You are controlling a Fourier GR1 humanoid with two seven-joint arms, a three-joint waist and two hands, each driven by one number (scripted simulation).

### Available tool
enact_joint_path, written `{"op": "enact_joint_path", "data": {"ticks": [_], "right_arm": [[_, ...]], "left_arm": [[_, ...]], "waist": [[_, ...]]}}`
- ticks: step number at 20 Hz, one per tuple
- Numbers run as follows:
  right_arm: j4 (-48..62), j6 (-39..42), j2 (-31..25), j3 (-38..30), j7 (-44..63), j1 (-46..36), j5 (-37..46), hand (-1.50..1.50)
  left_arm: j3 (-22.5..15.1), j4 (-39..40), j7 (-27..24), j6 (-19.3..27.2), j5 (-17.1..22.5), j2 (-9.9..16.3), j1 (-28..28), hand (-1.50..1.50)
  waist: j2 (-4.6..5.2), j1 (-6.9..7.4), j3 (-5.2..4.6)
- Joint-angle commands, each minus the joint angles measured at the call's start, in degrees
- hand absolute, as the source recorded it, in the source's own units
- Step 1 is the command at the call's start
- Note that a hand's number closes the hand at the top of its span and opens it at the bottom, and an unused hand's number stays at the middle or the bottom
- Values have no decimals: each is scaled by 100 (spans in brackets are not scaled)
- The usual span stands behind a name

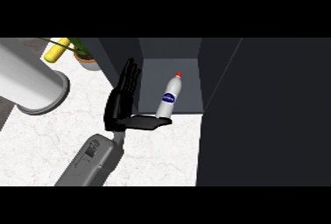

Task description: Pick up the bottled water, place it into the cabinet and close the cabinet

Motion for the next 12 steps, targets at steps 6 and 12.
{"op": "enact_joint_path", "data": {"ticks": [6, 12], "right_arm": [[-73, -152, -1, 207, 141, 19, 82, -150], [-418, -418, 59, 501, 397, -17, 221, -150]], "left_arm": [[-85, -2237, 872, 288, -52, 177, 779, -150], [-513, -3444, 338, -233, -150, 459, 2389, -150]], "waist": [[-44, 73, 20], [-42, 106, 17]]}}
